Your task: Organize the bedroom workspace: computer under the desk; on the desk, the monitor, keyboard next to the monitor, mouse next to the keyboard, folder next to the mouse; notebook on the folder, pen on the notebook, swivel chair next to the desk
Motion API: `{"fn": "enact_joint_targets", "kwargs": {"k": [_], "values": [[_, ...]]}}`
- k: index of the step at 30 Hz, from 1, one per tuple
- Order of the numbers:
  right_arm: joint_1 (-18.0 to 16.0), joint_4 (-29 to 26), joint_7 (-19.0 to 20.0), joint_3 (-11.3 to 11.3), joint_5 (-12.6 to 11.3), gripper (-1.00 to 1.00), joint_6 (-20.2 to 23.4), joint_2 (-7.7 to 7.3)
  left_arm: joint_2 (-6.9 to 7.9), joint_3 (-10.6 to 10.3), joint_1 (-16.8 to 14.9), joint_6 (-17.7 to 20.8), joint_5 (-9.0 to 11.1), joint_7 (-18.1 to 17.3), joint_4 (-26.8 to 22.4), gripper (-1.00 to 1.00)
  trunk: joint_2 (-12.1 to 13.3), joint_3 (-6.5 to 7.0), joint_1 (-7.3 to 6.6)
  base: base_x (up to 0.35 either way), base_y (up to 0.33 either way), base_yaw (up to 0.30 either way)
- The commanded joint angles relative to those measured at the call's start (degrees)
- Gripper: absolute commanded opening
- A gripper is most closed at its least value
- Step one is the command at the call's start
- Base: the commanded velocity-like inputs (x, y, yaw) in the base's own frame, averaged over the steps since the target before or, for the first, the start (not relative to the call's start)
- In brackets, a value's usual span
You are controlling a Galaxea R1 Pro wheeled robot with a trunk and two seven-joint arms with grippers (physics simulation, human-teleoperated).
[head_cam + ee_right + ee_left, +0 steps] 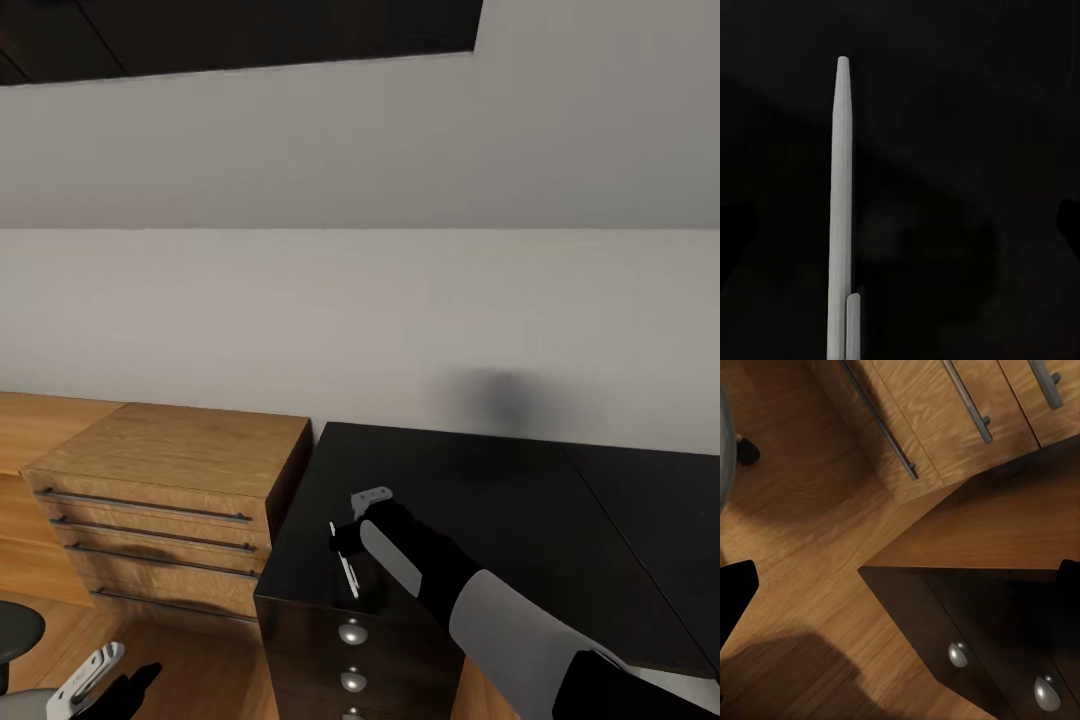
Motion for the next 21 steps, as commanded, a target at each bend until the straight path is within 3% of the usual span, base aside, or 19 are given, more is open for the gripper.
{"fn": "enact_joint_targets", "kwargs": {"k": [1, 15, 21], "values": [[-0.07, -0.03, -0.56, 0.2, -0.6, 1.0, 0.04, 0.0, 0.01, 0.02, 0.01, 0.1, 0.6, 0.49, -0.11, 1.0, -0.03, -0.05, 0.0, 0.0, 0.0, 0.0], [1.88, 0.32, -0.71, 0.05, -0.72, 1.0, 0.73, 0.0, -0.69, 0.1, -0.13, 0.16, 0.2, 0.96, -0.06, 1.0, -0.84, -0.41, 0.44, 0.0, 0.0, 0.0], [1.96, 0.32, -0.65, 0.04, -0.75, 1.0, 4.01, 0.0, -0.88, 0.14, -0.16, -0.46, 0.01, 1.02, 0.02, 1.0, -0.84, -0.41, 0.44, -0.076, 0.001, 0.0]]}}
